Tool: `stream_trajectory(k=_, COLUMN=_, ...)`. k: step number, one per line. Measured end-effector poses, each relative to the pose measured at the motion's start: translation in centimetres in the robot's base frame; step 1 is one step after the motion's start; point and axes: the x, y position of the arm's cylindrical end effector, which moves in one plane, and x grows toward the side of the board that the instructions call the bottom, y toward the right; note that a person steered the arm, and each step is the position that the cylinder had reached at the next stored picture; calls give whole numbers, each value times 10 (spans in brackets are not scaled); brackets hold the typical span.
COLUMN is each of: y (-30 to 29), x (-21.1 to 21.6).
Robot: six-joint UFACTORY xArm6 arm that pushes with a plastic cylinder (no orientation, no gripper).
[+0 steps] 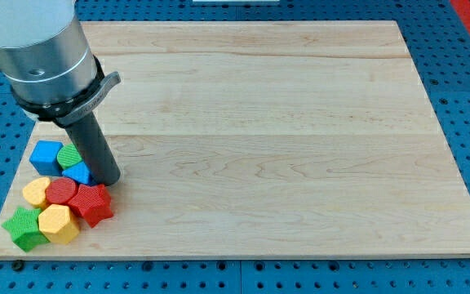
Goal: Move your arm to the green star
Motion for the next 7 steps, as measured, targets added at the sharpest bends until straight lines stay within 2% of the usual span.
stream_trajectory(k=1, y=4, x=-4)
stream_trajectory(k=2, y=28, x=-55)
stream_trajectory(k=3, y=39, x=-128)
stream_trajectory(k=4, y=-32, x=-174)
stream_trajectory(k=5, y=-110, x=-178)
stream_trajectory(k=6, y=-138, x=-142)
stream_trajectory(k=7, y=-139, x=-106)
